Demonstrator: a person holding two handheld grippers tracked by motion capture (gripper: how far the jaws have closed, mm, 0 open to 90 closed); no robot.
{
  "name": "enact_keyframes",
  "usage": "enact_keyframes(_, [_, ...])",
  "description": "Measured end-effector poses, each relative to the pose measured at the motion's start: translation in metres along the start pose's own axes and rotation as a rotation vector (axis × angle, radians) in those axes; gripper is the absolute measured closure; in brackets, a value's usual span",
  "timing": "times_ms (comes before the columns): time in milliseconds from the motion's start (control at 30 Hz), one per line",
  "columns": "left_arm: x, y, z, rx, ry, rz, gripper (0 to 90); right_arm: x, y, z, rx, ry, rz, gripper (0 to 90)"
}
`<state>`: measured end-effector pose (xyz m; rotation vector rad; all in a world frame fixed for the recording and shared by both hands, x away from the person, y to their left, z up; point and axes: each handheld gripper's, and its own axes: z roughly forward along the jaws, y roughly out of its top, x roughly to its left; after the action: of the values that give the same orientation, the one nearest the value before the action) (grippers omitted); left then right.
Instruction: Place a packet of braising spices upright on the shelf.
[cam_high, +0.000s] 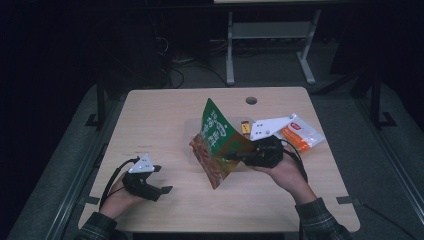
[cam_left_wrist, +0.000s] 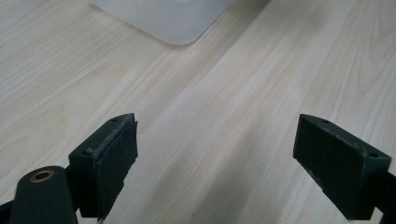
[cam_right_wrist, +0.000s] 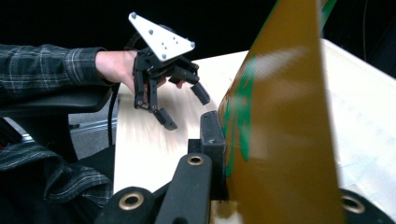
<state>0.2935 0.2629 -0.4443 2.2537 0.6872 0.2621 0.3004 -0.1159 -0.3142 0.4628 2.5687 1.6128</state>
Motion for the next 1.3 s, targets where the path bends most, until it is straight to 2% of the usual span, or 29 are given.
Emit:
enact_keyframes(67, [0.001,0.000,0.001,0.017,0.003,0.012,13.4,-0.003,0.003,-0.002,-0.003,-0.002,-0.003,89.9])
enact_keyframes(233, [0.001,0.001,0.001,0.000,0.003,0.008,13.4,-0.010,0.009,-0.004,0.000,-0.021,-0.003,89.9])
enact_keyframes(500, [0.001,0.000,0.002,0.002,0.000,0.005,13.4,-0.029,0.028,-0.002,0.030,-0.063,-0.001,89.9])
enact_keyframes(633, [0.001,0.000,0.002,0.003,-0.003,0.004,13.4,-0.036,0.033,0.002,0.042,-0.070,-0.007,89.9])
enact_keyframes(733, [0.001,0.000,0.002,-0.001,-0.003,0.004,13.4,-0.047,0.038,0.008,0.068,-0.081,-0.016,89.9])
enact_keyframes(967, [0.001,0.000,0.003,0.001,-0.008,0.002,13.4,-0.059,0.043,0.019,0.093,-0.098,-0.001,89.9])
enact_keyframes(1000, [0.001,0.000,0.003,0.009,-0.007,0.012,13.4,-0.063,0.044,0.022,0.107,-0.100,0.002,89.9])
enact_keyframes(1300, [0.001,0.000,0.003,0.005,-0.008,0.011,13.4,-0.075,0.048,0.033,0.146,-0.113,0.001,89.9])
